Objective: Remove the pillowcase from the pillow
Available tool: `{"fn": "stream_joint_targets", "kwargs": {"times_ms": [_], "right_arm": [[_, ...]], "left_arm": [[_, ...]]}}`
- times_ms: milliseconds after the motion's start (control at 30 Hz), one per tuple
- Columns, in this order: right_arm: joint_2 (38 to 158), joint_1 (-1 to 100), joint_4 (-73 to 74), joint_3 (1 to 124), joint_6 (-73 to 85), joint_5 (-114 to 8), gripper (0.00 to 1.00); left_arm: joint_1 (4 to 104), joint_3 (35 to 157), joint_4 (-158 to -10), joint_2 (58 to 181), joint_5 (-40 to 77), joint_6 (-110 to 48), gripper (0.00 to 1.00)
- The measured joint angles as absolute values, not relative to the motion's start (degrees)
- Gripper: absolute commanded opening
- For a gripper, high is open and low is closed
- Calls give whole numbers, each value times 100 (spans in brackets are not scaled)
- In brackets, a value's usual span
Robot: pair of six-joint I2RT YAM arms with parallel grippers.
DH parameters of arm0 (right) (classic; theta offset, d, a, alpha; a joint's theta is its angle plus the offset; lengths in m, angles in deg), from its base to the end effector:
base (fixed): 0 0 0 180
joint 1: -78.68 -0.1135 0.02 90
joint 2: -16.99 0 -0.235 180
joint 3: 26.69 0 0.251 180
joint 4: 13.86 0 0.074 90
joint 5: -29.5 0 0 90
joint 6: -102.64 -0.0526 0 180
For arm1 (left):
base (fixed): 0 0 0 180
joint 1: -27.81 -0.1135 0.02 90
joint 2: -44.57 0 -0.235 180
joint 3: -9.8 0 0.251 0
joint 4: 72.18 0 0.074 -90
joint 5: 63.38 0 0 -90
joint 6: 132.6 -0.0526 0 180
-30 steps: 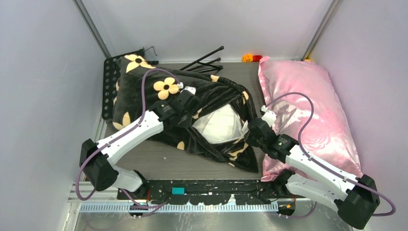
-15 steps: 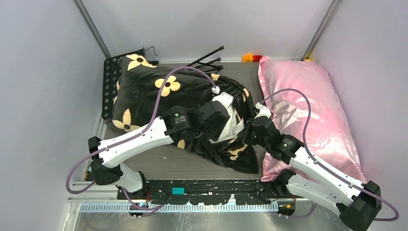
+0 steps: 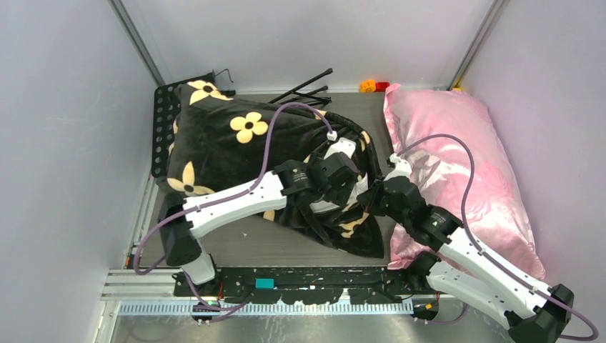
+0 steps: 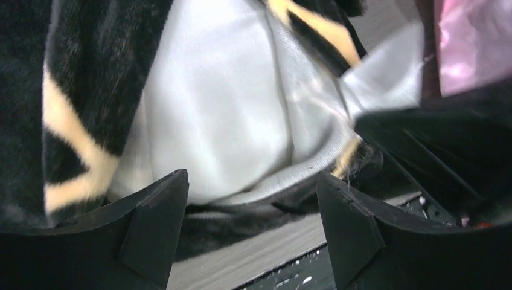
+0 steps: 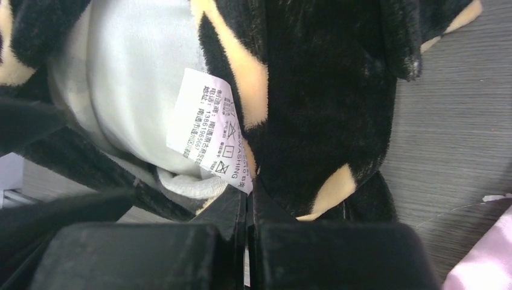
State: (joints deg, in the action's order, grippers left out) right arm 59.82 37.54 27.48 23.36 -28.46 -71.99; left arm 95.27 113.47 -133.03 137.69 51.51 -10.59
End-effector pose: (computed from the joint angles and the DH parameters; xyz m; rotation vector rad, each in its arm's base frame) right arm 0.1580 0.1241 0.2344 0.1174 2.2141 0.6044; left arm 0.1574 -0.3215 0.3005 0.5389 2.3029 -0.3132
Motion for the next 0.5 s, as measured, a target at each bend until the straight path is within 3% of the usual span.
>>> {"fn": "stream_joint_targets", "kwargs": {"times_ms": [500], "right_arm": [[4784,3749,3521,2091,-3460,-8390,0]], "left_arm": [[9033,11655,-13161,15319,5492,-674,88]]}}
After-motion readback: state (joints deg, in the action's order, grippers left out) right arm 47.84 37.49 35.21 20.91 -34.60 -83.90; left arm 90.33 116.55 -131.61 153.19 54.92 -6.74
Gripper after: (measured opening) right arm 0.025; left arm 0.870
